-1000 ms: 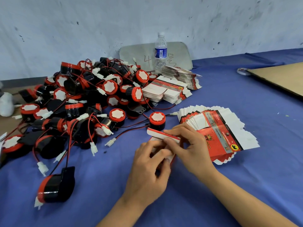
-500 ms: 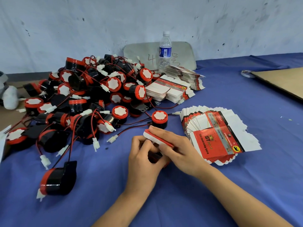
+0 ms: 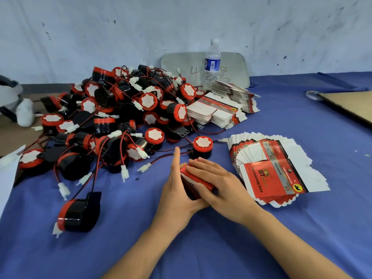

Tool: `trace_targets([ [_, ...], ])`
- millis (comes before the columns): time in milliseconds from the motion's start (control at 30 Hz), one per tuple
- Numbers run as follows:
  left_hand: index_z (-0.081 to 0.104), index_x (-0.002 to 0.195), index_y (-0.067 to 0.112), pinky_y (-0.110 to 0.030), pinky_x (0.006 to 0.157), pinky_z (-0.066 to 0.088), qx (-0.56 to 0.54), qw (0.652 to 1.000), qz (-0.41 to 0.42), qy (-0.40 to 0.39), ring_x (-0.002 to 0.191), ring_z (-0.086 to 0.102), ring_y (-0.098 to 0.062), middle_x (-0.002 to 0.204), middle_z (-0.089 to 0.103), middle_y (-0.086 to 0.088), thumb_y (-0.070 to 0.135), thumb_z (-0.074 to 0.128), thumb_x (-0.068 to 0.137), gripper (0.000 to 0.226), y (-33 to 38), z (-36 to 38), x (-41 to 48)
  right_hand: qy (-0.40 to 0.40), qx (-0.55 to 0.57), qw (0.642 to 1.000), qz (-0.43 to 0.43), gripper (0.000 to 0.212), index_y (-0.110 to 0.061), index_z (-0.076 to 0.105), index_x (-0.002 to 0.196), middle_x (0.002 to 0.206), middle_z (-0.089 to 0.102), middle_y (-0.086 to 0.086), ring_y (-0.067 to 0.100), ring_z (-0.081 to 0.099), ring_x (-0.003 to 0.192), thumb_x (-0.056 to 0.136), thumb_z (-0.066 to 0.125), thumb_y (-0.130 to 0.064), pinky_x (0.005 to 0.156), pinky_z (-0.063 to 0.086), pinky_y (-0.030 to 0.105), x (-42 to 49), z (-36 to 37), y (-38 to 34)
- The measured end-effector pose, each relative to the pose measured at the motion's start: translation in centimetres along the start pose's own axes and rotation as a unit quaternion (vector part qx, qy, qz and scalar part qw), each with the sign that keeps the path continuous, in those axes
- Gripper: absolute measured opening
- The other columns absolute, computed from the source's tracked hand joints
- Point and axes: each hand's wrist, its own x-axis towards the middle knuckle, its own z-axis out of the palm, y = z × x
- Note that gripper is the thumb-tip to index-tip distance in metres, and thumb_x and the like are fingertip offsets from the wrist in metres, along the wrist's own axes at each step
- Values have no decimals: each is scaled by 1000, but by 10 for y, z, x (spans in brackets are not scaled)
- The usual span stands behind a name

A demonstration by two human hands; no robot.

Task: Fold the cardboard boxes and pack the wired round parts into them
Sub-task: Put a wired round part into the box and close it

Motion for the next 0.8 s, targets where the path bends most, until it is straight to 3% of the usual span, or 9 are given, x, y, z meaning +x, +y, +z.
trace_targets([
  [100, -18, 132, 62, 5, 81, 35, 35, 999, -7, 0, 123, 49, -6, 141, 50, 7, 31, 86, 64, 128, -2, 2, 0, -25, -92, 995, -11, 46, -28, 38, 146, 152, 32, -17, 0, 17, 145, 101, 41, -36, 114, 30, 27, 0, 1, -3],
  [233, -24, 133, 58, 7, 76, 34, 65, 998, -5, 7, 122, 51, -12, 144, 47, 3, 26, 85, 68, 131, -4, 3, 1, -84, -189, 978, -17, 53, -26, 20, 153, 159, 16, -14, 5, 2, 148, 103, 25, -42, 118, 19, 27, 2, 0, -7],
  [467, -28, 129, 58, 8, 77, 33, 90, 996, 2, 5, 128, 47, -11, 152, 36, 7, 25, 83, 73, 129, -4, 3, 0, -133, -245, 960, -7, 56, -33, 0, 154, 160, -3, -18, 6, -12, 147, 103, 19, -45, 121, 6, 33, 2, -2, -9],
  [667, -25, 132, 58, 9, 82, 29, 96, 995, 20, 2, 134, 40, -8, 155, 28, 9, 19, 76, 81, 119, -7, 4, -2, -148, -243, 959, 7, 61, -34, -5, 153, 160, -8, -19, 7, -15, 146, 100, 20, -50, 121, 8, 37, 0, -5, -14],
  [800, -12, 138, 54, 7, 87, 27, 106, 994, 26, -11, 134, 37, -5, 153, 31, 10, 20, 79, 77, 115, -8, 3, -1, -167, -271, 948, 16, 57, -32, -9, 153, 160, -12, -16, 12, -15, 147, 103, 17, -42, 120, 12, 39, 0, -6, -19],
])
